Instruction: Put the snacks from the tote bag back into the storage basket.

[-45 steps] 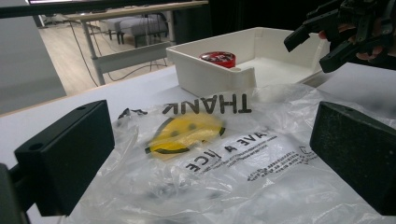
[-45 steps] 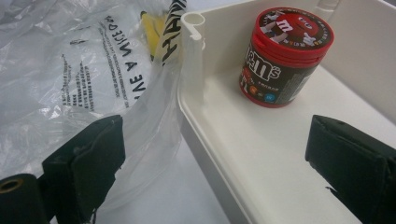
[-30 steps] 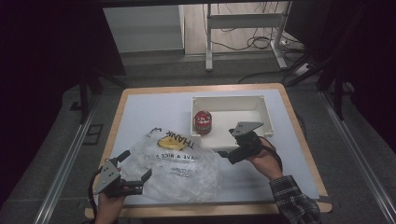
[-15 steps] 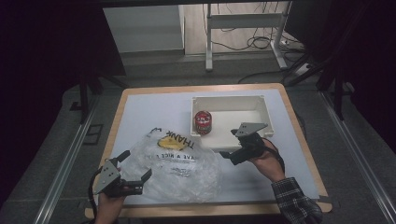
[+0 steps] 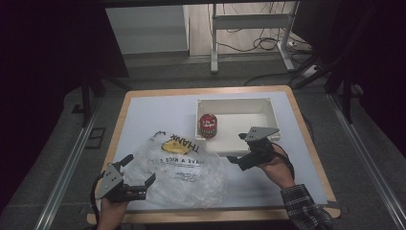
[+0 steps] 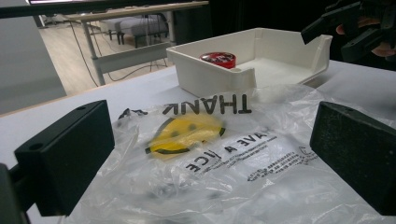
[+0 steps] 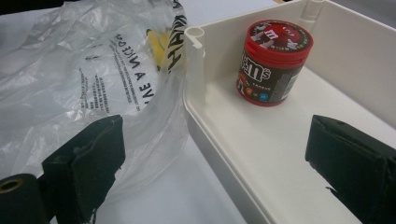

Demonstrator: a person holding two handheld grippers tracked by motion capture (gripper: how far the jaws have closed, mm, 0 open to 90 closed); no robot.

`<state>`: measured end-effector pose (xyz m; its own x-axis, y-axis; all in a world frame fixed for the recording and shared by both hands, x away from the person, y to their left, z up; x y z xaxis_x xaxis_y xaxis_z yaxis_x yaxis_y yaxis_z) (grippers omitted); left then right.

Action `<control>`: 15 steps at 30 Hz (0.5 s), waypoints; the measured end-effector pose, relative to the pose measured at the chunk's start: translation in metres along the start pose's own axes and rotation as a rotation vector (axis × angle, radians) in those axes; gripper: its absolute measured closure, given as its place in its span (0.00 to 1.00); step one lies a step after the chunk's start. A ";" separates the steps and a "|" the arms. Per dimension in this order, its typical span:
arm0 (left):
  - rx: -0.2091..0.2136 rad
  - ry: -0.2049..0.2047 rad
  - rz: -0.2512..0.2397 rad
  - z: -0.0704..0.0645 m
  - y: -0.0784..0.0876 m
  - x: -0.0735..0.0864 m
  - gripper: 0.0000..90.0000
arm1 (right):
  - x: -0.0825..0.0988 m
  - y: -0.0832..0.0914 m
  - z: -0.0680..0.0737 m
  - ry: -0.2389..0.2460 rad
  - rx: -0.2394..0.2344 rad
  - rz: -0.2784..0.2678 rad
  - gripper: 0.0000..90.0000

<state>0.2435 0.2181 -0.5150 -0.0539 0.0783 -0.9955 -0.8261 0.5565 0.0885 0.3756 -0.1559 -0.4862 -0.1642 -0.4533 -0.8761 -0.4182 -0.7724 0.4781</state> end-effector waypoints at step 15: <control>0.001 0.000 0.001 0.000 0.000 0.000 0.00 | 0.002 0.013 0.000 -0.021 0.006 -0.031 0.06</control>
<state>0.2435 0.2179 -0.5151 -0.0551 0.0786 -0.9954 -0.8253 0.5575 0.0897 0.3696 -0.1666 -0.4824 -0.1699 -0.4195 -0.8917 -0.4287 -0.7833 0.4502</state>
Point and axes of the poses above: each handheld gripper's, and its own axes: y roughly backward along the jaws, x roughly out of its underside, z roughly to its left, the point moved 4 cm from there along -y, roughly forward along the jaws, and after that the axes turned 6 degrees about -z, right-handed, at the moved point
